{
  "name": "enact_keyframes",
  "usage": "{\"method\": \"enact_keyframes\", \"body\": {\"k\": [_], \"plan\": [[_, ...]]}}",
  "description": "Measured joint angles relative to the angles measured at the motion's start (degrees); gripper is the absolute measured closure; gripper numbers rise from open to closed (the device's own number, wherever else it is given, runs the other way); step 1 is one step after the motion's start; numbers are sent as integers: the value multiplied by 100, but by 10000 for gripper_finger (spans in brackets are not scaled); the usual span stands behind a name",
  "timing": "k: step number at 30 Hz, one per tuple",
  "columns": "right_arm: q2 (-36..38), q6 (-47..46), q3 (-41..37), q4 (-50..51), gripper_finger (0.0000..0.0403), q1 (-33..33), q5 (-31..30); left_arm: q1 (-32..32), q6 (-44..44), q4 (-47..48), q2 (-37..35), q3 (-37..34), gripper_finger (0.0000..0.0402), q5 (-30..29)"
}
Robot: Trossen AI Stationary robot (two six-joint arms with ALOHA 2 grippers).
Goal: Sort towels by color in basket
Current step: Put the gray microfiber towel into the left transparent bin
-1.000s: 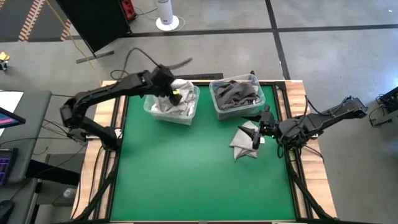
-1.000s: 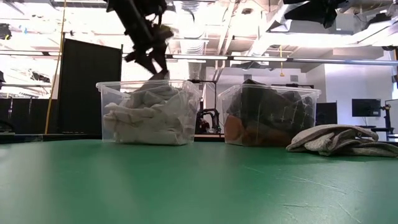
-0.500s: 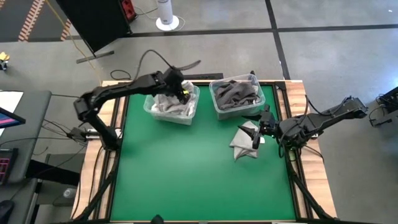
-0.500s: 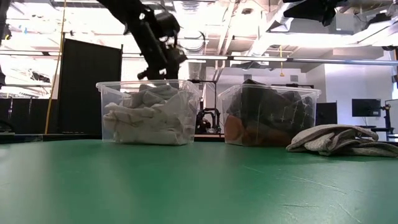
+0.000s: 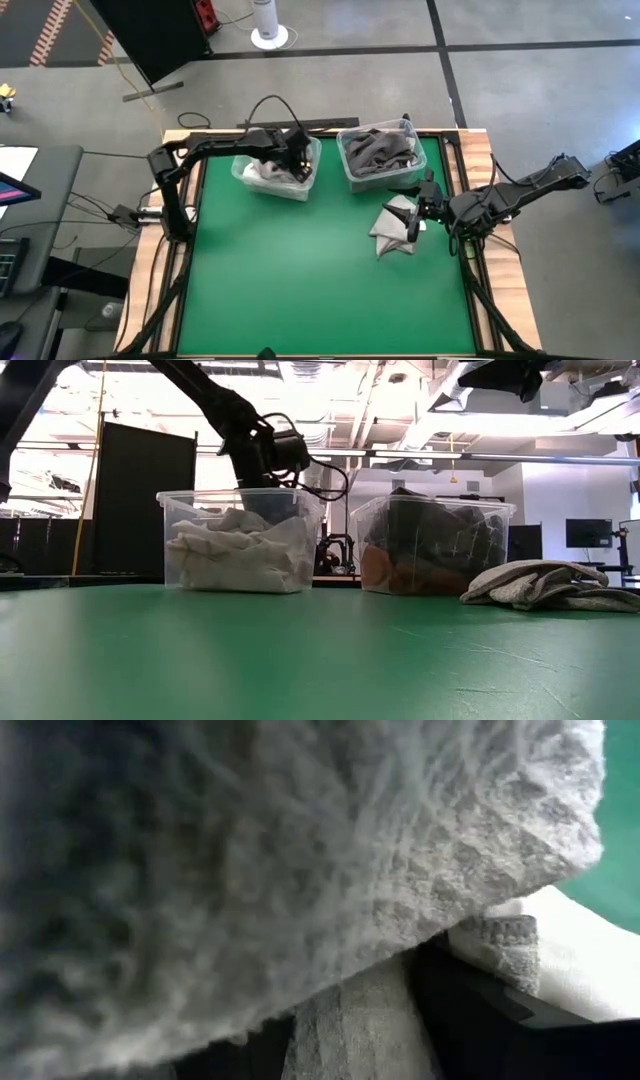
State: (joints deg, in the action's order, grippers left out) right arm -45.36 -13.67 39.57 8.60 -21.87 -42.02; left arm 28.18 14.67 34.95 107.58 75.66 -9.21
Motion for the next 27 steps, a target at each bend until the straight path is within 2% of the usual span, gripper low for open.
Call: {"method": "enact_keyframes", "body": {"k": [7,21,27], "plan": [[0,-71,0,93,131,3,0,-46,-167,94,-297,-31,208,-76],[0,-134,0,122,131,26,0,103,-157,351,-2144,-42,208,-334],[0,-132,0,125,131,26,0,268,-137,344,-2609,-39,207,-373]]}}
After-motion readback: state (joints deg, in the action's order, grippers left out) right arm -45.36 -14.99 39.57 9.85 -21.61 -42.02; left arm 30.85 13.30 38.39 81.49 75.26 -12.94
